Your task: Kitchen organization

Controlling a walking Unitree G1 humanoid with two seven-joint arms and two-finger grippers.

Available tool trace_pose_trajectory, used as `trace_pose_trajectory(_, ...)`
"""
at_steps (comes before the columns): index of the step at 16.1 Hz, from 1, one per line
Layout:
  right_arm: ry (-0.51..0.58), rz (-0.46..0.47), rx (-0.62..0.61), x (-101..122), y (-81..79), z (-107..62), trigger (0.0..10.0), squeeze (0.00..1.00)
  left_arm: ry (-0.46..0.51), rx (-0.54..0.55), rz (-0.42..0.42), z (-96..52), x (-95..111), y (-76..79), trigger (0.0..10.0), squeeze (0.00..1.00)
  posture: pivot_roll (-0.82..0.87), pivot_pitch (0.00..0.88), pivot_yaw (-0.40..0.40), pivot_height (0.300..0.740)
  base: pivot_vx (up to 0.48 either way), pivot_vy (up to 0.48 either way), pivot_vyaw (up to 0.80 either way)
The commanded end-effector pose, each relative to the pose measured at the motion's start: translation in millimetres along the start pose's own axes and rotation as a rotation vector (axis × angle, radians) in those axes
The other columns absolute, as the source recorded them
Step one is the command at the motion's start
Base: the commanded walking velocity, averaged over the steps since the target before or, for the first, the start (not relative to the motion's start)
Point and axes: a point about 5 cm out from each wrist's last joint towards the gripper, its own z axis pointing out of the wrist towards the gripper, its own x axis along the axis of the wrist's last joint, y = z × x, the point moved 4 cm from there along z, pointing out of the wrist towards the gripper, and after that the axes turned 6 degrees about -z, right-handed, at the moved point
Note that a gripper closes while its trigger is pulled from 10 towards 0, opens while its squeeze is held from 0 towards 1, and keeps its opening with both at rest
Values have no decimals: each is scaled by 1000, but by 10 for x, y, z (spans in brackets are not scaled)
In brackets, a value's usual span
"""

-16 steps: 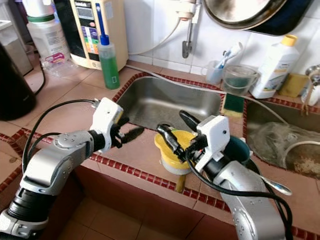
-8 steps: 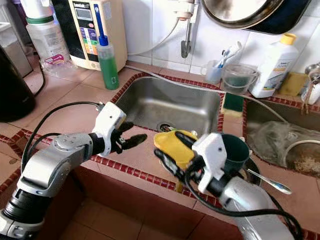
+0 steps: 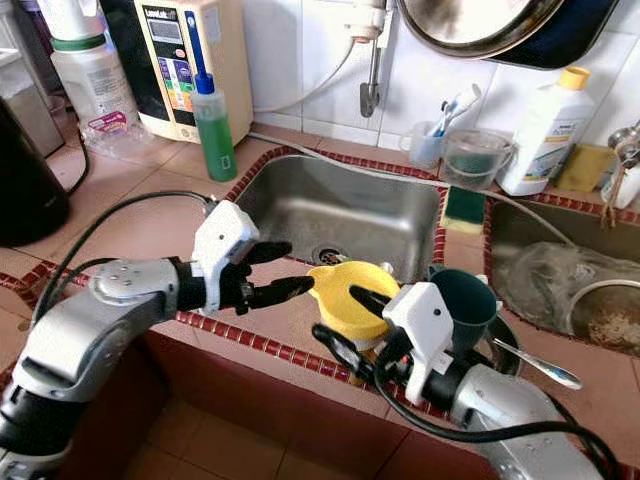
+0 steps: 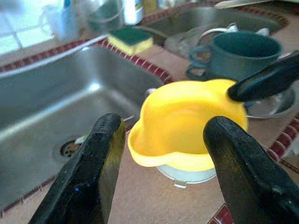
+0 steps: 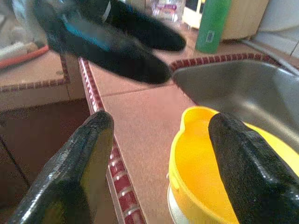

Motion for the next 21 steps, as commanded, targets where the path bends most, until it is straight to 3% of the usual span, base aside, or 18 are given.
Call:
trace_pose_trajectory(1, -3, -6, 37, 18, -48, 15, 10000, 0, 15, -35, 29, -17, -19, 66, 10000, 0, -170, 24, 15, 736, 0, 0, 0)
trace_pose_trajectory(2, -8, -9, 53, 6, -48, 25, 10000, 0, 60, -28, 85, -17, 3, 88, 10000, 0, -171, 23, 15, 736, 0, 0, 0)
trace_pose_trajectory(3, -18, -15, 60, -14, -25, 49, 10000, 0, 62, -28, -5, 1, -63, 86, 10000, 0, -169, 23, 10, 736, 0, 0, 0)
trace_pose_trajectory(6, -34, -16, 101, -11, 30, 88, 10000, 0, 104, -33, 0, -56, -135, 117, 10000, 0, -163, 23, -4, 736, 0, 0, 0)
trace_pose_trajectory(7, -47, -33, 119, -14, 40, 80, 10000, 0, 106, -35, 51, -107, -147, 115, 10000, 0, -160, 23, -11, 736, 0, 0, 0)
trace_pose_trajectory(10, -82, -25, 114, -50, 123, 95, 10000, 0, 171, -43, 80, -158, -16, 147, 10000, 0, -154, 25, -16, 736, 0, 0, 0)
trace_pose_trajectory(15, -149, -9, 89, -166, 240, 113, 10000, 0, 129, -141, 236, -94, -160, 356, 10000, 0, -160, 31, -12, 736, 0, 0, 0)
trace_pose_trajectory(21, -215, -20, 137, -244, 247, 71, 10000, 0, 106, -165, 257, -75, -215, 362, 10000, 0, -168, 33, 0, 736, 0, 0, 0)
